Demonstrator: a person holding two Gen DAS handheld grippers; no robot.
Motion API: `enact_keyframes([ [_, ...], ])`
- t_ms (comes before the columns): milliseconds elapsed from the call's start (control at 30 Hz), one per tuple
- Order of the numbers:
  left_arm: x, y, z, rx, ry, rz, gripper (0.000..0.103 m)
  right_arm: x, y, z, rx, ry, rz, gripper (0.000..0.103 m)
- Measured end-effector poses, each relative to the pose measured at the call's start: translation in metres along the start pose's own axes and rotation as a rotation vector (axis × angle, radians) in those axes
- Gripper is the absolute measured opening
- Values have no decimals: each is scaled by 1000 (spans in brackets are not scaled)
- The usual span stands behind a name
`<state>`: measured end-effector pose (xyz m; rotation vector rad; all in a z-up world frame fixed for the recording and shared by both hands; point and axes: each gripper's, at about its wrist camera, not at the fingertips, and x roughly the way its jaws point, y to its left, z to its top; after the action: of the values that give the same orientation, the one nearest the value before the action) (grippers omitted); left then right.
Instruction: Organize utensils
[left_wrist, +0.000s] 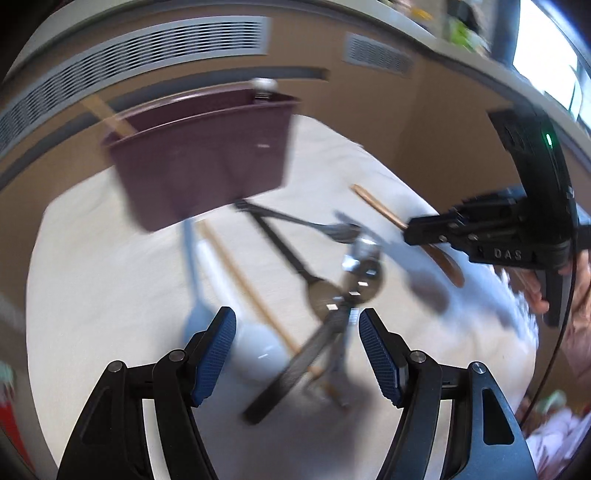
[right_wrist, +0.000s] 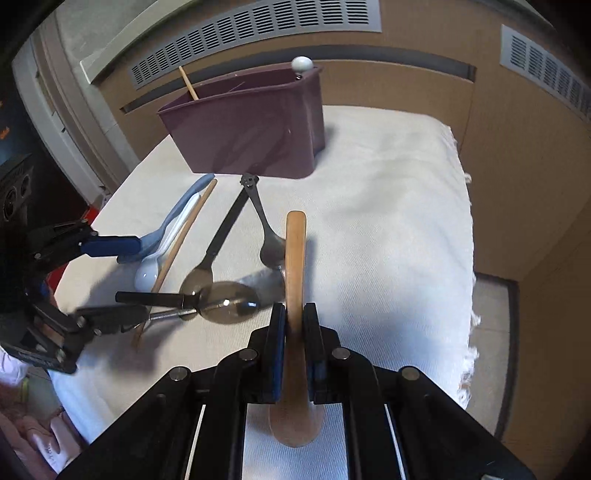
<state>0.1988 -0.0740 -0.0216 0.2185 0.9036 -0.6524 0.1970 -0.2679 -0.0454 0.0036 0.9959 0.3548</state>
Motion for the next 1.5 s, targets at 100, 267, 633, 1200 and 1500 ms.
enact_keyframes([
  [100,15,-25,10,138,55,-30,67,-3,-6,-10,30,-12,2,8],
  [267,49,-51,28,289,156,6,66,-5,-11,-21,68,-35,18,8],
  [633,66,-46,38,166,171,23,34,-1,-11,-24,80,-44,45,9],
  [1200,-49,34,-7,-274,-204,106,33,35,3,19,9,56,-25,30],
  [1500,-73,41,-16,-344,-272,63,33,-15,23,16,-13,-55,-37,11],
])
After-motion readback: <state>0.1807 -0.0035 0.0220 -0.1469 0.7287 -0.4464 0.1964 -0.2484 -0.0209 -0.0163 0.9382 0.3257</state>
